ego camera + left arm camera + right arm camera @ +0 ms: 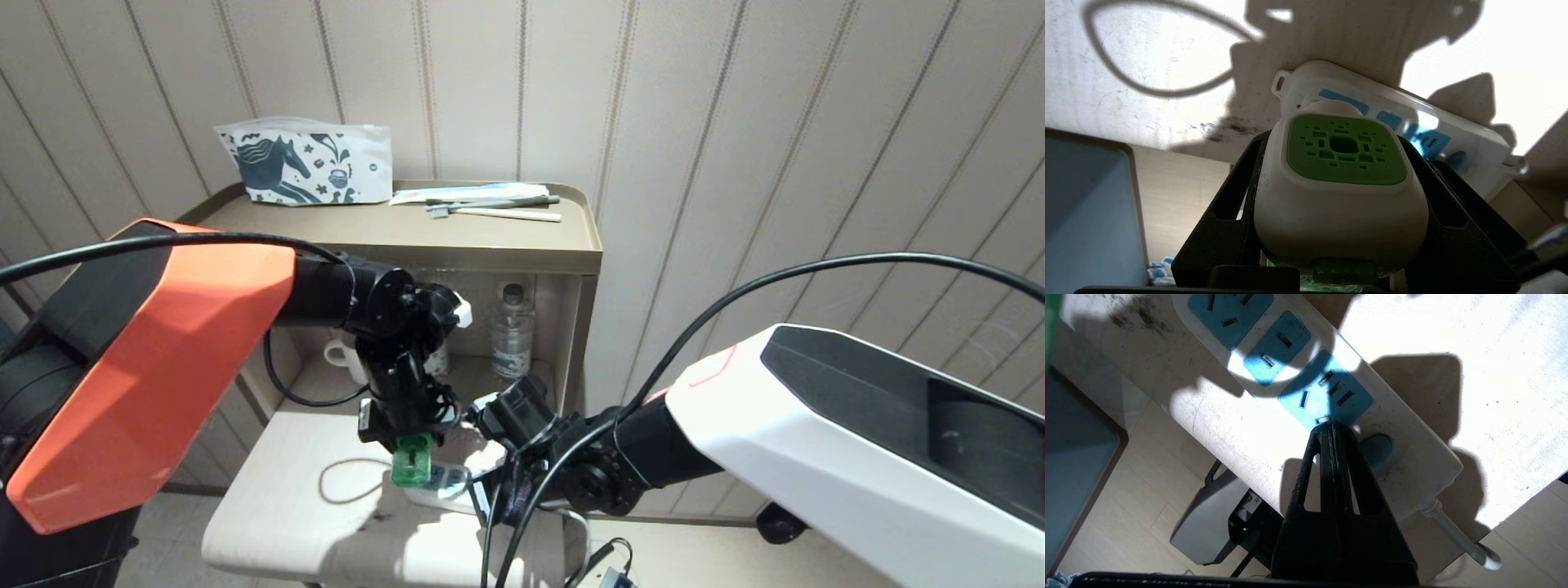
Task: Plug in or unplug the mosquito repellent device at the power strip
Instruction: Hold the socket with your right hand and unplug it with your left hand, then place the mosquito repellent liquid on the table
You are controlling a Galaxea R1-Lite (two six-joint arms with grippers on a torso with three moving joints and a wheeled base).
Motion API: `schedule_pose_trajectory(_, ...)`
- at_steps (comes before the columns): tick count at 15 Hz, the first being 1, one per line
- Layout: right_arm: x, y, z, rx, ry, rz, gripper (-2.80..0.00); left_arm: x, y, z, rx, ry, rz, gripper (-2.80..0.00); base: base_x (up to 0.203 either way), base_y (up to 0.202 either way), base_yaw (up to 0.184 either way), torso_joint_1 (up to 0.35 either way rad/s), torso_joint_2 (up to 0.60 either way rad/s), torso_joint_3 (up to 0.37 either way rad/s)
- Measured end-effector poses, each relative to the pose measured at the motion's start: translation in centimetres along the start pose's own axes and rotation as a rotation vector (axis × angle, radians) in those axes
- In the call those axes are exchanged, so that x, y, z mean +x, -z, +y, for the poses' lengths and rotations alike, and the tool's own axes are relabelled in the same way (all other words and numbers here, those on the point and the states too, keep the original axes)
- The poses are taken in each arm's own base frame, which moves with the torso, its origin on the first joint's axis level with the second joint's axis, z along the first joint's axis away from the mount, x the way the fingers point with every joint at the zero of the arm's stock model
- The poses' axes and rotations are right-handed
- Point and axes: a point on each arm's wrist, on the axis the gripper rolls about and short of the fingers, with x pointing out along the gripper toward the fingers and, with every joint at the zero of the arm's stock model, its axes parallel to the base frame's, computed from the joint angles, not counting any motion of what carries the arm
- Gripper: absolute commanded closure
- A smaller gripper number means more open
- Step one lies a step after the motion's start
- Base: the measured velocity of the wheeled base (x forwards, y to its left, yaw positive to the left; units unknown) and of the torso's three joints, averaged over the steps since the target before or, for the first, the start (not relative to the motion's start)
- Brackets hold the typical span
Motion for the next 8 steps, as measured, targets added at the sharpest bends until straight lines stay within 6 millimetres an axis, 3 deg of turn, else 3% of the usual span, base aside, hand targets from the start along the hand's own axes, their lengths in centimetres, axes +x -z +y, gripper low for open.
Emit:
schedule_pose_trajectory(6, -1.1, -0.4, 0.1, 0.002, -0.006, -0.02, 0.0, -4.0, -0.2, 3.0, -0.054, 0.016, -0.047, 0.0, 0.0, 0.0, 0.0, 0.0, 0.0, 0.0)
schedule_pose_trajectory(8, -1.8, -0.7, 0.2, 0.002, -0.009, -0.031, 0.0, -6.0, 0.7, 4.1, -0.061, 0.024, -0.066, 0.0, 0.0, 0.0, 0.0, 0.0, 0.0, 0.0)
